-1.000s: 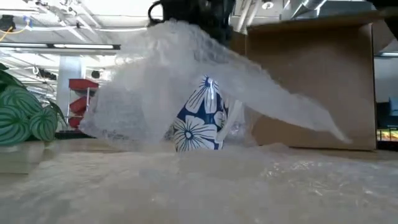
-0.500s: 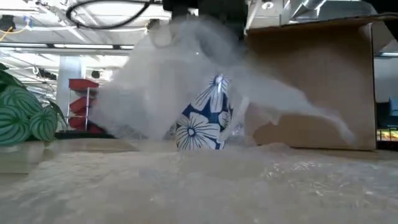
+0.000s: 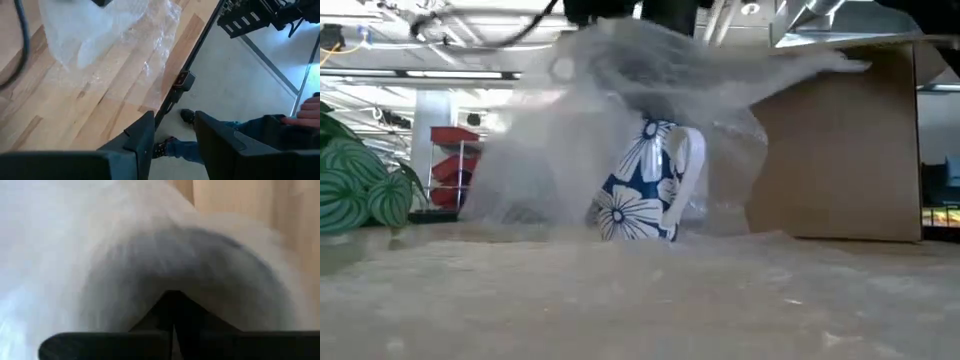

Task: Wrap mug
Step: Wrap the blue mug with bubble wrap

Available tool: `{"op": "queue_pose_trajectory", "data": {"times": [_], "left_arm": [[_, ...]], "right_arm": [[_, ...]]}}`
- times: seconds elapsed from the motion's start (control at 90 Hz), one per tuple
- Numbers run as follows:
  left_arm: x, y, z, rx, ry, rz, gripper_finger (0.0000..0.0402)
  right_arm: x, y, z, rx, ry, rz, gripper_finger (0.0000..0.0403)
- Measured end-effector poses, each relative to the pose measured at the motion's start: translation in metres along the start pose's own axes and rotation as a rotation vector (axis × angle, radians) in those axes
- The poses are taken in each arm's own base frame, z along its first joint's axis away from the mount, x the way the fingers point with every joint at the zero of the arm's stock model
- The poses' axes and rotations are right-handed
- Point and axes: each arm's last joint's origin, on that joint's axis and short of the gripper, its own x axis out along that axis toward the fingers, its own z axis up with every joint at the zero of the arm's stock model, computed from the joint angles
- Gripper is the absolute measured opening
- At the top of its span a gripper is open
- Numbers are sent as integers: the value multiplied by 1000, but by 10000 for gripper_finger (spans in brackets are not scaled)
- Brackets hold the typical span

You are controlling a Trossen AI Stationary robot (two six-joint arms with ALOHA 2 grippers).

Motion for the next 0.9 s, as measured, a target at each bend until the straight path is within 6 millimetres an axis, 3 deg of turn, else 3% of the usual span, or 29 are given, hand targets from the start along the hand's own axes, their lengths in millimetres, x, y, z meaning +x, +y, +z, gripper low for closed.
{"op": "queue_pose_trajectory", "data": {"times": [0.089, 0.389, 0.5, 0.656, 0.789, 0.9], "left_arm": [[0, 0, 0, -3, -1, 0, 120], [0, 0, 0, -6, -3, 1, 120], [0, 0, 0, -8, -3, 1, 120], [0, 0, 0, -9, -3, 1, 120], [0, 0, 0, -9, -8, 2, 120], [0, 0, 1, -9, -15, 2, 120]], "right_arm": [[-26, 1, 2, -2, -47, 10, 0], [-68, 4, 1, 2, -112, 99, 0], [-61, 16, -1, -43, -65, 190, 0], [-33, 29, 0, -112, -6, 204, 0], [-10, 25, 6, -68, -7, 103, 0], [-10, 20, 8, -14, -16, 51, 0]]}}
